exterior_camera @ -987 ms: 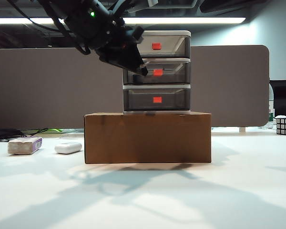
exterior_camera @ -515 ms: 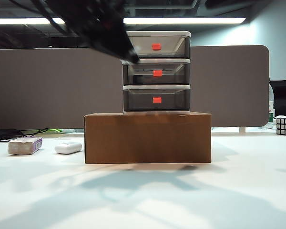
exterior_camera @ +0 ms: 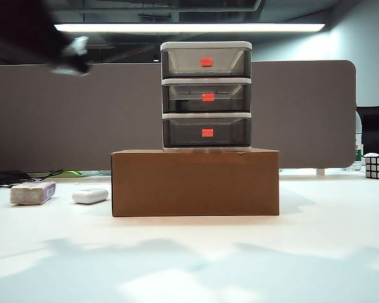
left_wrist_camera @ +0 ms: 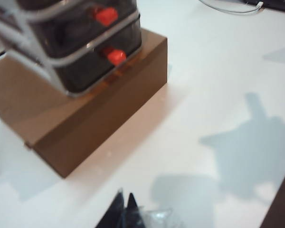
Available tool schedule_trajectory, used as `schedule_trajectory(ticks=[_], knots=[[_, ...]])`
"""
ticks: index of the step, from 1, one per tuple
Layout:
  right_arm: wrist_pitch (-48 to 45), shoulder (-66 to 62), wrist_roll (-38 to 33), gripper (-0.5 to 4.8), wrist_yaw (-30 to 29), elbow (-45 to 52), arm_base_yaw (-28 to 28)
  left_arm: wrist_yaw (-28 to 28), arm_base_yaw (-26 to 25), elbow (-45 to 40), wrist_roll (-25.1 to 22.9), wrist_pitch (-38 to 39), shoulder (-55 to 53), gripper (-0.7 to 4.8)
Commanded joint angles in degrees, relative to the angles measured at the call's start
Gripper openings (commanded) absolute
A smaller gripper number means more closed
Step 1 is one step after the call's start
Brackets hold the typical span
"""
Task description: Open the second layer of the drawer on the table, pick up the transparent tape on the table and put it in, and finally close the drawer.
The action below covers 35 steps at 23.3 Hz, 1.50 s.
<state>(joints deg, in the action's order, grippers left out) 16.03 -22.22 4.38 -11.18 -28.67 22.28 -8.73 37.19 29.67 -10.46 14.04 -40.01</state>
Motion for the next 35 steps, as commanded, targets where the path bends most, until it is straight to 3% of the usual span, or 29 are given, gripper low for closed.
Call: schedule_trajectory(ticks=[1,4,7,8,16,23,29,35], knots=[[-0.68,6.88,-1.25,-0.05,5.16,3.69,0.02,2.73,-0.13,-4.35,3.50,-1.53,7.13,-0.06],[-0.09,13.09,-1.20,-0.05,6.75,7.98,0.00,7.67,-0.20,-8.68,7.65,-0.68,13.33,-0.06],[0.81,18.60,-1.46,-0.05,6.58,12.15,0.02,8.09,-0.20,-11.96,15.39,-0.39,18.82,-0.06],[0.87,20.55,-1.81,-0.05,6.21,13.57,0.02,8.09,-0.20,-12.81,15.69,-0.46,20.50,-0.06],[-2.14,22.25,-2.21,-0.05,5.20,21.49,0.39,9.11,-0.13,-22.77,13.81,-3.89,40.19,-0.06],[-6.45,22.25,-1.31,-0.05,9.22,26.75,0.26,11.21,-0.24,-24.37,10.43,-5.88,39.89,-0.06],[-7.02,22.25,-1.33,-0.05,13.07,28.61,-0.02,14.12,-0.22,-29.16,11.21,-14.21,39.89,-0.06],[-7.28,22.25,0.57,-0.05,17.90,28.61,-0.15,19.82,-0.31,-29.29,7.67,-12.52,39.89,-0.06]])
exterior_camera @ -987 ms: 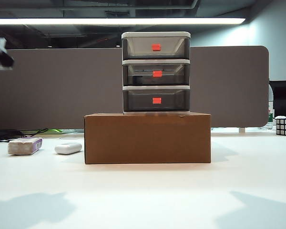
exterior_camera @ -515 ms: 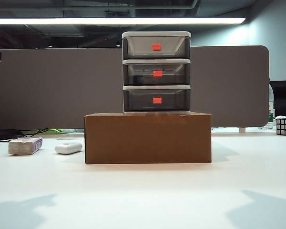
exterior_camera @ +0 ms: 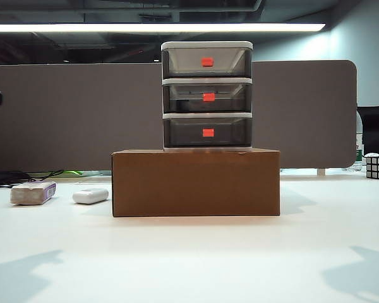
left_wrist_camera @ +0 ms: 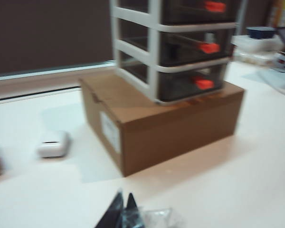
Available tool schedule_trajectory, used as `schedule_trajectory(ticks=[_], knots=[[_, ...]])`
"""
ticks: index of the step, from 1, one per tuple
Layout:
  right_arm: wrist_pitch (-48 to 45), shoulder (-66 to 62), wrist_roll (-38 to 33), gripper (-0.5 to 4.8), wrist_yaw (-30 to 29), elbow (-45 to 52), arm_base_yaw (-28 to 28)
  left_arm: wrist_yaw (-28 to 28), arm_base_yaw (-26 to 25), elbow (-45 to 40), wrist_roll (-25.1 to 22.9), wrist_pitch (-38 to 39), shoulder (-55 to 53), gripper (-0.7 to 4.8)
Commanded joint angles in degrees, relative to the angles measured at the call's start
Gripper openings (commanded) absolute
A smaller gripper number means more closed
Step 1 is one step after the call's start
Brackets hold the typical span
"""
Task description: Open the second layer of the drawer on the table, pick up the transparent tape on the table and put it in, and finally close the drawer.
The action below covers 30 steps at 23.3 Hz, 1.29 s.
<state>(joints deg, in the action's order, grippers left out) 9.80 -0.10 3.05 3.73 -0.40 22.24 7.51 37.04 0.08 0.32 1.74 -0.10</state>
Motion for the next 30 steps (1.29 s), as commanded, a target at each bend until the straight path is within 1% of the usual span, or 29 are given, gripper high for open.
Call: schedule_trajectory(ticks=[1,2,4,6,7,8,10,11,12,14,16,19,25,30], knots=[[-1.14,0.13,2.89,-0.05,3.98,0.35,-0.66,7.02,-0.55,0.31,-6.51,0.63,-0.02,-0.06],[-1.25,0.13,3.30,-0.05,4.00,0.35,-1.03,7.54,-1.14,0.31,-7.56,1.14,-0.02,-0.06],[-1.31,0.13,4.33,-0.05,3.93,0.35,-2.21,7.19,-3.54,0.31,-7.23,1.38,-0.02,-0.06],[-1.95,0.13,4.90,-0.05,3.89,0.35,-4.35,4.61,-8.33,0.31,-7.23,1.07,-0.02,-0.06],[-2.71,0.13,4.90,-0.05,3.82,0.35,-5.33,2.93,-10.69,0.31,-7.34,0.83,-0.02,-0.06],[-4.35,0.13,4.98,-0.05,3.30,0.35,-6.97,-1.66,-15.58,0.31,-7.04,0.17,-0.02,-0.06],[-6.21,0.13,5.55,-0.05,0.76,0.35,-9.09,-6.93,-20.24,0.31,-5.70,-1.03,-0.02,-0.06],[-7.02,0.13,6.03,-0.05,-0.90,0.35,-10.08,-10.54,-22.93,0.31,-5.64,-1.46,-0.02,-0.06],[-7.89,0.13,6.27,-0.05,-2.73,0.35,-11.30,-12.85,-24.94,0.31,-5.62,-1.55,-0.02,-0.06],[-8.55,0.13,6.47,-0.05,-4.42,0.35,-13.38,-15.50,-28.79,0.33,-5.44,-1.38,-0.02,-0.06],[-8.50,0.13,6.47,-0.05,-4.57,0.35,-14.86,-15.45,-31.43,0.33,-4.31,-1.53,-0.02,-0.06],[-8.70,0.13,6.58,-0.05,-4.90,0.35,-16.65,-15.47,-33.62,0.33,-4.37,-1.86,-0.02,-0.06],[-12.13,0.13,7.48,-0.05,-8.11,0.35,-17.42,-15.47,-33.57,0.33,-4.50,-3.39,-0.02,-0.05],[-12.22,0.13,5.95,-0.05,-8.57,0.35,-17.44,-17.03,-33.53,0.35,-2.89,0.02,-0.02,-0.05]])
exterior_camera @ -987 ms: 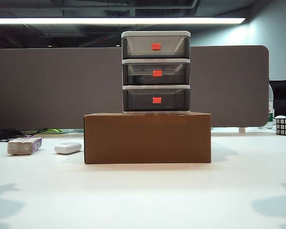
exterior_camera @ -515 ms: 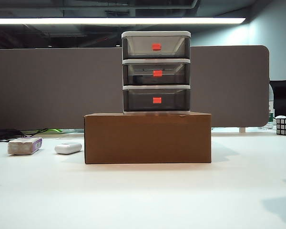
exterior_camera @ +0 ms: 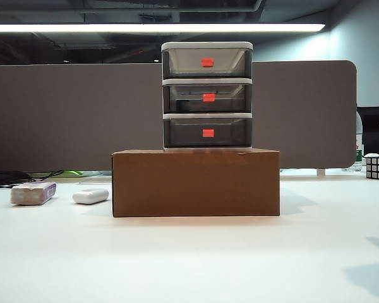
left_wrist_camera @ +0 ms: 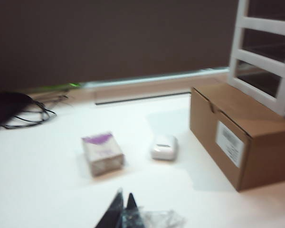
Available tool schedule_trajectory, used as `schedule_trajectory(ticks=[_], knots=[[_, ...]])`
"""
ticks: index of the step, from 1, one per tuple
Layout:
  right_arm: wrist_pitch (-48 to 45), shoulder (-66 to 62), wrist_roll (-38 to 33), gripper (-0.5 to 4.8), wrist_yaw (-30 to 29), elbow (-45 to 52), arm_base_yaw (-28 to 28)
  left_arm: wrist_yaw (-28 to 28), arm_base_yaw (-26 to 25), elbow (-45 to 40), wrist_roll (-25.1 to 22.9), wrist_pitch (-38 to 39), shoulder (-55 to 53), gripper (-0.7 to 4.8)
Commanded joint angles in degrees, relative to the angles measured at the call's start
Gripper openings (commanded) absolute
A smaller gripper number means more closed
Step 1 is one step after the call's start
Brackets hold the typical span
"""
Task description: Open the second layer of the drawer on the table, pick up the transparent tape on the table and put it in, and finally close the drawer.
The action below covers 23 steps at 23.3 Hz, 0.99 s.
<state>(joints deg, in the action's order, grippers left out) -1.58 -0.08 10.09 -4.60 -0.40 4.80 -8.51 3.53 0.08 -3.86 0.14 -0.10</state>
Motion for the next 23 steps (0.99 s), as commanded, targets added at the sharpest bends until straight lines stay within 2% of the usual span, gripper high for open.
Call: schedule_trajectory(ticks=[1,23], knots=[[-0.79,0.11,-1.09,-0.05,-0.26,0.35,0.00,-0.94,-0.02,0.35,1.31,2.25,-0.02,-0.05],[-0.74,0.11,-1.09,-0.05,-0.24,0.35,-0.02,-0.94,-0.04,0.35,1.31,2.99,-0.02,-0.05]])
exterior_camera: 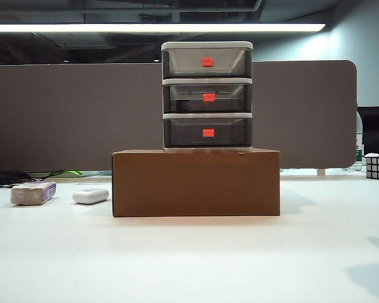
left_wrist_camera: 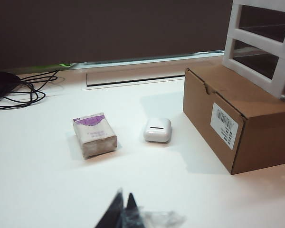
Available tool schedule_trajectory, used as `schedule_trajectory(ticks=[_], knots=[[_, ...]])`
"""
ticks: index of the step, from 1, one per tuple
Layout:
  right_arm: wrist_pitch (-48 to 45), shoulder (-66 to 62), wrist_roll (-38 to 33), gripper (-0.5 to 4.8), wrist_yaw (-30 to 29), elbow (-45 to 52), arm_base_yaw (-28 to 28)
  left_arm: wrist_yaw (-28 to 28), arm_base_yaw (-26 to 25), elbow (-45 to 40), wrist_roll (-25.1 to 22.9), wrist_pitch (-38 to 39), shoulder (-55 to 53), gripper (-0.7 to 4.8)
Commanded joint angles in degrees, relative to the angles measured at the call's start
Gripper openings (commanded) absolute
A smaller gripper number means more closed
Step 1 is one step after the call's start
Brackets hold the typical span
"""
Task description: Open the second layer of the drawer on the table, pick up the transparent tape on the table and put it in, and finally close the drawer.
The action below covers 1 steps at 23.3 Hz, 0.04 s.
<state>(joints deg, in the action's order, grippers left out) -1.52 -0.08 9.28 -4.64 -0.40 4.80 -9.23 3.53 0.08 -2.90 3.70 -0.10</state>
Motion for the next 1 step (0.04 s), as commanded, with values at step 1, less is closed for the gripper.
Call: schedule_trajectory(ticks=[1], knots=[[-0.81,0.11,-0.28,-0.05,-0.20,0.35,-0.02,-0.22,-0.04,0.35,0.33,-0.57,-0.02,-0.05]])
